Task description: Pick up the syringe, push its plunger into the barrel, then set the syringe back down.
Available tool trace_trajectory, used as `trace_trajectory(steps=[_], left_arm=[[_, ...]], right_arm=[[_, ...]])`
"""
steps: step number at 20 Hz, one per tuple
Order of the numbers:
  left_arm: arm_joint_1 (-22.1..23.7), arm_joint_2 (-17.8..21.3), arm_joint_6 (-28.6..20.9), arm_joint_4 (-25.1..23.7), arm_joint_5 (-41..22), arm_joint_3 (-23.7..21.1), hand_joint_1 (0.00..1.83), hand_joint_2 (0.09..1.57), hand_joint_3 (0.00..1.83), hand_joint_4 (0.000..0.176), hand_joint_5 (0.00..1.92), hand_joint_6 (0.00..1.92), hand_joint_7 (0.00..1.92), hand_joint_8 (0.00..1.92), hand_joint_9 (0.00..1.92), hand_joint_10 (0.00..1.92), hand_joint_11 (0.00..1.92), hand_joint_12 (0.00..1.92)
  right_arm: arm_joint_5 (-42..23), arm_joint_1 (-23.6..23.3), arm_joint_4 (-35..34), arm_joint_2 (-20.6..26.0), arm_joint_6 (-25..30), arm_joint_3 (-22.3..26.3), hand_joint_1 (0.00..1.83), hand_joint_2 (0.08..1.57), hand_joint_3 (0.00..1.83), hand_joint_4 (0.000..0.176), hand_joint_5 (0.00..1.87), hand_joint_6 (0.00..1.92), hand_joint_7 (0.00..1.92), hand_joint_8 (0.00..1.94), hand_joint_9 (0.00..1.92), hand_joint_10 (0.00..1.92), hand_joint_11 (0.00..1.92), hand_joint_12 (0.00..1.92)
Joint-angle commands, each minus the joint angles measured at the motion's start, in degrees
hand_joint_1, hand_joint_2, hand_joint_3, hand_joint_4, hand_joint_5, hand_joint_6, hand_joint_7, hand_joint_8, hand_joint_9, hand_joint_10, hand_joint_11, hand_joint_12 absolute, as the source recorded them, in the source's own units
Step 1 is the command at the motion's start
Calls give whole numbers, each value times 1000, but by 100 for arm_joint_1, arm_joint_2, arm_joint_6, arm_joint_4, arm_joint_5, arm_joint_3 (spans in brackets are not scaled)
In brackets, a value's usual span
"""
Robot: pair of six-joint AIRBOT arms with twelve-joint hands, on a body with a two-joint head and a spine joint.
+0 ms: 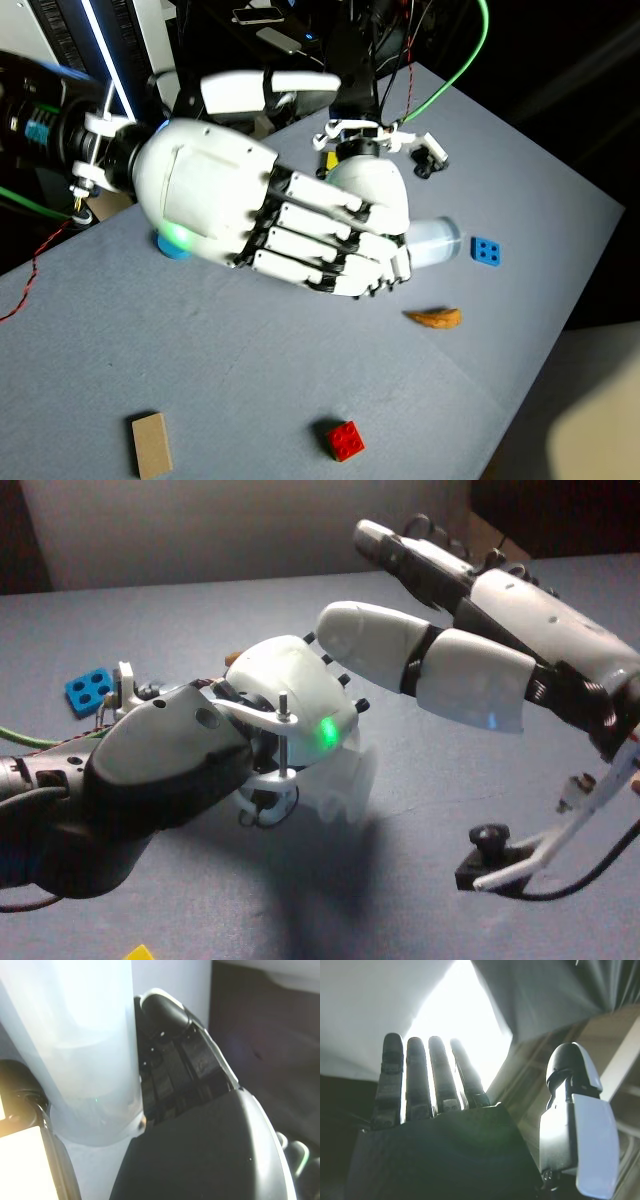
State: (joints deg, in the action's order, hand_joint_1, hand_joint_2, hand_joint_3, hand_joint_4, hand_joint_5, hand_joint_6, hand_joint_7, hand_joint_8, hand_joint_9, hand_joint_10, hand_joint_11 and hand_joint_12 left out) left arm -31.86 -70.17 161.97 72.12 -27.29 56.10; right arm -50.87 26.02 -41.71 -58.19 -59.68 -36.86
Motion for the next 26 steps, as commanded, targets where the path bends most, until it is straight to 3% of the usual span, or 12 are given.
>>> trace_trajectory(steps=[1,4,12,15,16,17,18,19,20,21,23,26], left_arm=[[60,-31,116,-322,-460,31,1479,1187,0,0,725,1287,701,1238,833,1150,693,1617],[44,-129,116,-45,-888,66,1487,1141,0,0,833,1125,809,1099,942,1039,797,1563],[-23,-283,176,251,-1116,116,1478,1192,0,0,707,1294,679,1263,815,1180,715,1611],[-46,-299,224,371,-1209,115,1485,1153,5,0,776,1184,760,1199,887,1123,808,1565],[-49,-305,224,374,-1211,118,1375,1192,2,0,728,1283,770,1226,846,1322,742,1282],[-50,-305,224,374,-1211,117,1194,1228,0,0,743,1344,769,1289,798,922,722,1194],[-50,-306,224,374,-1212,115,989,1268,1,0,697,1408,761,373,737,558,598,1238],[-49,-307,224,374,-1212,113,989,1268,1,0,697,1408,761,373,737,558,598,1238],[-46,-308,224,374,-1212,109,806,1239,0,0,606,711,724,195,676,430,468,1185],[-45,-308,224,374,-1212,106,707,1230,0,0,642,333,716,81,672,303,398,1132],[-41,-309,224,374,-1211,95,567,1190,0,0,640,51,638,4,643,98,296,993],[-31,-316,224,374,-1211,75,402,1119,0,0,447,0,470,0,464,3,51,890]], right_arm=[[-611,-47,296,15,56,4,29,1036,0,0,65,0,68,0,70,1,0,377],[-634,-38,294,3,94,5,42,1038,0,0,93,7,94,6,92,7,0,396],[-653,21,295,-18,64,6,43,1035,0,0,90,2,90,2,88,2,0,422],[-673,23,295,-20,65,7,38,1034,0,0,75,1,73,2,79,2,0,399],[-693,21,295,-22,61,7,57,1035,0,0,80,3,69,0,74,0,0,395],[-700,21,295,-23,49,7,55,1033,0,0,81,3,70,1,78,2,0,395],[-707,24,295,-23,34,7,37,1033,0,0,86,4,77,3,79,2,0,416],[-717,27,295,-22,16,5,37,1033,0,0,86,4,77,3,79,2,0,416],[-720,26,293,-17,-49,5,47,1035,0,0,75,0,74,1,77,1,0,415],[-720,23,286,-10,-99,5,48,1036,1,0,71,0,71,0,75,0,0,414],[-693,-12,197,14,-502,4,55,1040,2,0,72,2,69,3,76,3,0,407],[-635,28,-97,11,-1200,-5,44,1042,1,0,77,1,78,2,77,1,0,324]])
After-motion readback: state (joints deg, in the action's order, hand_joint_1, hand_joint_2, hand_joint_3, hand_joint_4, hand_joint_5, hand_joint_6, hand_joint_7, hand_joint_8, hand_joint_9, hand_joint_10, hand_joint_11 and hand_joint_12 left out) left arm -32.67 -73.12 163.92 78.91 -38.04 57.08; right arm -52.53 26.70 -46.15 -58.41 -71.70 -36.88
